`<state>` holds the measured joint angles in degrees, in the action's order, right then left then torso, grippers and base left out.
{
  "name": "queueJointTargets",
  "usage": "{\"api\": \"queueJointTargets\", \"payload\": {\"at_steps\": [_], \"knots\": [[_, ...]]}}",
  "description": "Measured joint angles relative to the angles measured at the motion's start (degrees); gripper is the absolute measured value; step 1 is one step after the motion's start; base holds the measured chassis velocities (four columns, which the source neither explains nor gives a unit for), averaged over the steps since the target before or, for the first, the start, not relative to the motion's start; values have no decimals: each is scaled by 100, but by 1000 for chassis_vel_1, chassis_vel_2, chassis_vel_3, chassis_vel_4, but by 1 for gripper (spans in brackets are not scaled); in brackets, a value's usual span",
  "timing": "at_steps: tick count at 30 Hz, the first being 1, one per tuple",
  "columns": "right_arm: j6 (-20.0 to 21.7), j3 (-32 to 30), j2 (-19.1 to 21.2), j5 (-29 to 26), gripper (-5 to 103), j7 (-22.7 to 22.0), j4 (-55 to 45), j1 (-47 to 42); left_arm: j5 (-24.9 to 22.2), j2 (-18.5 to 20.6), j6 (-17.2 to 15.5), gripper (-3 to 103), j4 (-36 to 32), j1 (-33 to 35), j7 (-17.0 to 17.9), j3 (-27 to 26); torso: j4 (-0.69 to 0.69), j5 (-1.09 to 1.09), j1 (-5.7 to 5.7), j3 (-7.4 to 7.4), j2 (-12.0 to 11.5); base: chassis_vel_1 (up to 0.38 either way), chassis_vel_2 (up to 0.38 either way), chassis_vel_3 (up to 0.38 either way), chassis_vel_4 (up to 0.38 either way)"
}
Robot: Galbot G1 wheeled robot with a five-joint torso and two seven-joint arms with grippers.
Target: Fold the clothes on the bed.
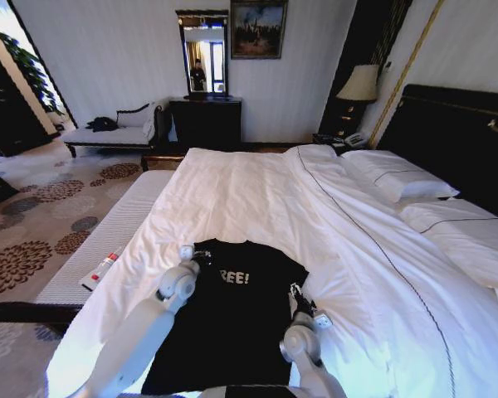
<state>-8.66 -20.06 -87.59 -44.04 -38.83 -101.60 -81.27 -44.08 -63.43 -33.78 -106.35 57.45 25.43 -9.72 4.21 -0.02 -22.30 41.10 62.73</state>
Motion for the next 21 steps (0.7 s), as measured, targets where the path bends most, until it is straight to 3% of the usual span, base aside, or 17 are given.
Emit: {"api": "queueJointTargets", "payload": {"at_steps": [11, 21], "knots": [[4, 102, 72, 56, 100, -18, -121, -79, 403, -21, 481, 0, 847, -119, -293, -538, -1, 2, 0, 1, 0, 0, 0, 0, 0], [15, 111, 204, -49, 100, -37, -217, -87, 589, 184, 744, 0, 1189, -116, -478, -900, 0, 3, 0, 1, 0, 0, 0, 0, 0]]}}
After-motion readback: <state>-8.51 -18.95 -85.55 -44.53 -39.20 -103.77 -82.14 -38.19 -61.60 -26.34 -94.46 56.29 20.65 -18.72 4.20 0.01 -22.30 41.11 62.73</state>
